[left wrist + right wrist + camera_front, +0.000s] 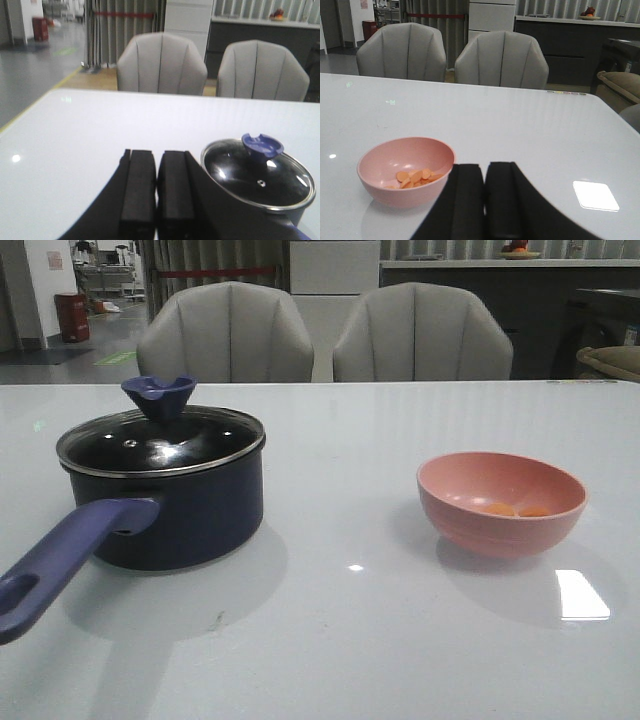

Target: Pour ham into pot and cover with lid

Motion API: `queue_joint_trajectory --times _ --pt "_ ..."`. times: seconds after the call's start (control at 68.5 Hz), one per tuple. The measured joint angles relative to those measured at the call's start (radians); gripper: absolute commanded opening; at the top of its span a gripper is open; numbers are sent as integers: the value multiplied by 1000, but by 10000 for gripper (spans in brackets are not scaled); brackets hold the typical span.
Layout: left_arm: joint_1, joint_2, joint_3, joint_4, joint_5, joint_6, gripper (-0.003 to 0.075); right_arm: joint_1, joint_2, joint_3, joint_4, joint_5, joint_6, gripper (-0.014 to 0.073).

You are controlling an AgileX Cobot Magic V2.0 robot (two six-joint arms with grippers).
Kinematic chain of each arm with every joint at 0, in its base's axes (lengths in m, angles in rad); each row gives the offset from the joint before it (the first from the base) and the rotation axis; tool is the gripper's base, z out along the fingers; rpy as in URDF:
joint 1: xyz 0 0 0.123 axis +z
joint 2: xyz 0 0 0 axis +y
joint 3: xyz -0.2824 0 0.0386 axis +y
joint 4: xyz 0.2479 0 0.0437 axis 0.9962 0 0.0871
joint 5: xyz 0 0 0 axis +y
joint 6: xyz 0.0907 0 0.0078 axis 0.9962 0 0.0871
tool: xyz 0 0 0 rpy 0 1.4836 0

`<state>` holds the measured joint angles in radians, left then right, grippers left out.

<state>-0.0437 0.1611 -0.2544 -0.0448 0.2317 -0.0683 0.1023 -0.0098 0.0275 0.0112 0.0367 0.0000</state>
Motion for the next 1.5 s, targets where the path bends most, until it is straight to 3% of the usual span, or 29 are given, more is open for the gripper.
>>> queue_joint_trajectory --times 0.19,0.277,0.365,0.511,0.584,0.861,1.212,1.504 --pt "0 49 -3 -22 24 0 114 0 0 0 0 0 0 146" --pt "0 64 -5 -24 30 0 151 0 0 0 0 0 0 146" --pt "0 80 -8 -24 34 0 278 0 0 0 0 0 0 146" --pt "0 98 -8 -24 34 0 615 0 0 0 0 0 0 146" --pt "0 105 -10 -24 35 0 683 0 0 0 0 0 0 146" --pt "0 233 -150 -24 157 0 613 0 0 0 0 0 0 146" --pt "-5 685 -520 -35 348 0 585 0 0 0 0 0 0 146" --pt "-182 1028 -781 -38 379 0 588 0 0 0 0 0 0 146"
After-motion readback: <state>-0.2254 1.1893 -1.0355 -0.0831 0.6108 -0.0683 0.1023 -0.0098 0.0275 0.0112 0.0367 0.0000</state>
